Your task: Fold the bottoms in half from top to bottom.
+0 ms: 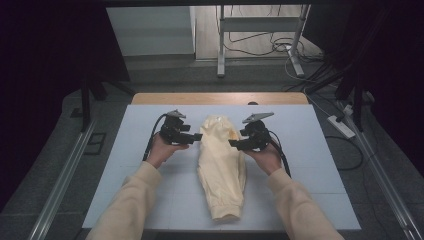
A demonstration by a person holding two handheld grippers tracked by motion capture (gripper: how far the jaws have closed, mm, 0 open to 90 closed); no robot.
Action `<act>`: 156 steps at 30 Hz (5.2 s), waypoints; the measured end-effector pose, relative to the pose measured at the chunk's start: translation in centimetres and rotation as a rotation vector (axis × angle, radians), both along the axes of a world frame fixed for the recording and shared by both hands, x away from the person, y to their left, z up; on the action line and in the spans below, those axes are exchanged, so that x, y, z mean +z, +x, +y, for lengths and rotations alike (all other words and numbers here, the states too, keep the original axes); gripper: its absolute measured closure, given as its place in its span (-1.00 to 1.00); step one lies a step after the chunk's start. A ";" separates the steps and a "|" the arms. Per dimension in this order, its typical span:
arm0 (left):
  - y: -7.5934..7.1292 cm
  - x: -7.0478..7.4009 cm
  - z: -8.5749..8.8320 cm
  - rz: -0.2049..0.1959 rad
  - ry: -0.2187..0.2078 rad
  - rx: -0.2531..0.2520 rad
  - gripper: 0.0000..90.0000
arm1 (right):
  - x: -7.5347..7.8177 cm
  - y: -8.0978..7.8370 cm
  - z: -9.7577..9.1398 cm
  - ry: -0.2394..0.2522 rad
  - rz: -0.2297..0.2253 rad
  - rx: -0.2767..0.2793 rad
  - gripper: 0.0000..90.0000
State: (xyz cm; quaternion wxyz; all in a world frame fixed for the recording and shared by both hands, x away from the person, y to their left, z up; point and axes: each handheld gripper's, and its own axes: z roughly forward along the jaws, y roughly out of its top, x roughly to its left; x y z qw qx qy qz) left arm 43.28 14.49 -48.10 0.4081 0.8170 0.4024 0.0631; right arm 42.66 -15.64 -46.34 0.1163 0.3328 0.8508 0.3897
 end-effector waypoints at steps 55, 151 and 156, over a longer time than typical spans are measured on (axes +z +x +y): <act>5.1 -5.3 -3.8 0.150 0.014 0.000 0.40 | -5.4 6.6 1.0 -0.061 0.167 -0.032 0.27; 5.1 8.1 -3.8 -0.175 0.025 -0.077 0.83 | 6.6 6.4 0.9 -0.093 -0.150 -0.027 0.61; 5.3 7.5 -4.0 -0.173 0.035 -0.080 0.83 | 5.7 6.7 0.6 -0.090 -0.135 -0.032 0.61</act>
